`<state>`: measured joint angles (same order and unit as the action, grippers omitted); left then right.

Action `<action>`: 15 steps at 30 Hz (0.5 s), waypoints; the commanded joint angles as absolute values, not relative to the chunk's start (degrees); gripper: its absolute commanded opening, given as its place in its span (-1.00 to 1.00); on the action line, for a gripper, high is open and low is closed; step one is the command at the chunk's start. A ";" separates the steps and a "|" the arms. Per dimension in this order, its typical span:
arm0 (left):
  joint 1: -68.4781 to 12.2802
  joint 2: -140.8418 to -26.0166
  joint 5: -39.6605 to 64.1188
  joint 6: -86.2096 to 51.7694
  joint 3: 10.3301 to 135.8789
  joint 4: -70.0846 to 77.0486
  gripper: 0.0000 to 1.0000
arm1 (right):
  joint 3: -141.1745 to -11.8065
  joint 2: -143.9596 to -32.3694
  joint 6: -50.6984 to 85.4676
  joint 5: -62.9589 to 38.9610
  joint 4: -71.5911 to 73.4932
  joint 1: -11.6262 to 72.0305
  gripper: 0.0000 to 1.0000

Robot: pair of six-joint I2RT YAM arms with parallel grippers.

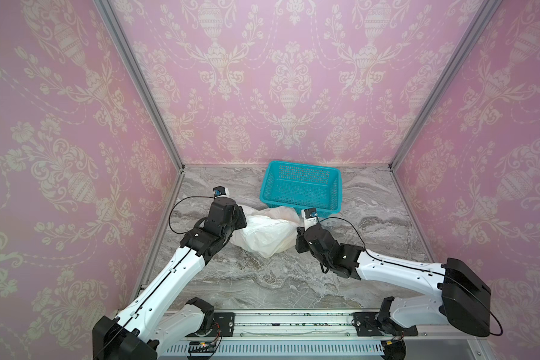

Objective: Untie the knot of the plastic bag and take out the fruit
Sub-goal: Untie the plastic bag at the center of the table.

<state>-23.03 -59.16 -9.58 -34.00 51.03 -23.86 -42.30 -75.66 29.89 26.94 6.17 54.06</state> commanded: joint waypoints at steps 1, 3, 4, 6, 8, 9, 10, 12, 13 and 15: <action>-20.75 -58.18 -11.66 -35.83 49.88 -23.82 -1.00 | -39.45 -72.63 32.35 30.61 9.05 52.92 -1.00; -18.91 -58.27 -9.99 -36.64 49.36 -23.60 -1.00 | -37.79 -71.30 33.00 31.24 10.12 52.52 -1.00; -17.88 -58.27 -8.79 -37.05 48.93 -23.27 -1.00 | -36.80 -70.67 33.43 31.37 10.80 52.22 -1.00; -15.89 -58.36 -6.49 -37.85 48.15 -22.71 -1.00 | -35.06 -69.48 33.92 31.64 12.08 51.69 -1.00; -14.25 -58.46 -4.68 -38.62 47.43 -22.16 -1.00 | -33.19 -68.27 35.50 32.02 13.28 51.29 -1.00; -13.92 -58.45 -4.42 -38.77 47.30 -22.07 -1.00 | -32.66 -67.88 35.82 32.21 13.62 51.13 -1.00; -13.88 -58.53 -4.38 -38.76 47.20 -21.97 -1.00 | -31.94 -67.30 36.13 32.63 13.94 50.94 -1.00; -13.73 -58.41 -4.22 -38.85 47.02 -21.74 -1.00 | -30.84 -66.43 36.64 33.31 14.35 50.78 -1.00; -13.63 -58.28 -4.07 -38.92 46.89 -21.63 -1.00 | -30.39 -66.08 36.91 33.52 14.54 50.62 -1.00; -13.59 -57.95 -4.05 -39.06 46.68 -21.40 -1.00 | -29.46 -65.30 37.34 34.02 15.17 50.53 -1.00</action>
